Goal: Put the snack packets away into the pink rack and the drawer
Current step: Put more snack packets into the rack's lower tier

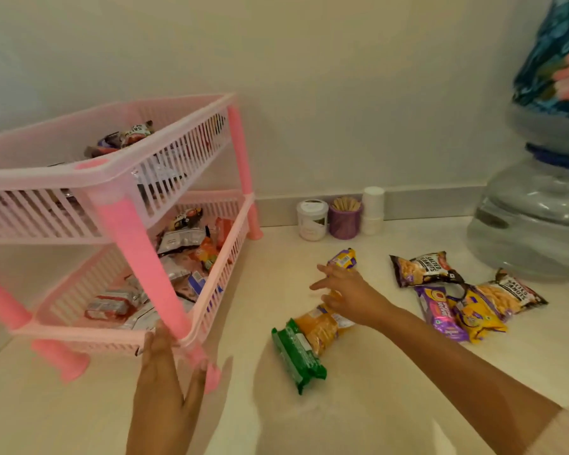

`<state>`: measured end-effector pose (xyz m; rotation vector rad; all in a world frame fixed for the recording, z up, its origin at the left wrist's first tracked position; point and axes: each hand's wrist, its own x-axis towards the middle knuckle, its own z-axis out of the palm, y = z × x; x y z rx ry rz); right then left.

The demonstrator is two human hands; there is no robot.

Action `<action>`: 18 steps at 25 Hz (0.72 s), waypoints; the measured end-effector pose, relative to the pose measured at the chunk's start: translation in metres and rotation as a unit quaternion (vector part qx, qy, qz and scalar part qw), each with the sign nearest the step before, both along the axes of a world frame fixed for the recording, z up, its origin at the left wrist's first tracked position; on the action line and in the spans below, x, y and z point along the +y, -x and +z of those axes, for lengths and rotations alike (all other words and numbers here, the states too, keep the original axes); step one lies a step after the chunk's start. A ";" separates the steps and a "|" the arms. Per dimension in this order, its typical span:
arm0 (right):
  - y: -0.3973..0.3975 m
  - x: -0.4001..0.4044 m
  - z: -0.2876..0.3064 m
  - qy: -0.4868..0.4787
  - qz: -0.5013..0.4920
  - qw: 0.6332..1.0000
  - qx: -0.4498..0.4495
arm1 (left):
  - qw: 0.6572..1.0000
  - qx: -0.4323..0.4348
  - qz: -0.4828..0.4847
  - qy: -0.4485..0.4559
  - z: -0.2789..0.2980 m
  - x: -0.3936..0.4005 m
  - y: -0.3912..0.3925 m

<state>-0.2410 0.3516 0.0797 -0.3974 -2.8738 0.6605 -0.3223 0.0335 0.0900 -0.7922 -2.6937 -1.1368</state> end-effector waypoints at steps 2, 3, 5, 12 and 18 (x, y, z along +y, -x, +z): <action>-0.031 0.011 -0.004 -0.011 -0.037 0.999 -0.003 | 0.999 0.006 0.015 -0.037 -0.009 0.017 -0.023; -0.045 0.017 -0.006 -0.018 -0.056 0.998 0.001 | 0.999 0.015 0.013 -0.041 -0.013 0.025 -0.034; -0.075 0.032 -0.007 -0.037 -0.104 0.994 0.010 | 0.999 0.019 -0.023 -0.037 -0.022 0.044 -0.054; -0.156 0.093 -0.016 -0.096 -0.283 0.954 -0.030 | 0.987 0.004 -0.135 0.085 -0.055 0.118 -0.074; -0.187 0.131 -0.031 -0.001 -0.308 0.943 -0.128 | 0.973 -0.022 -0.114 0.201 -0.070 0.163 -0.044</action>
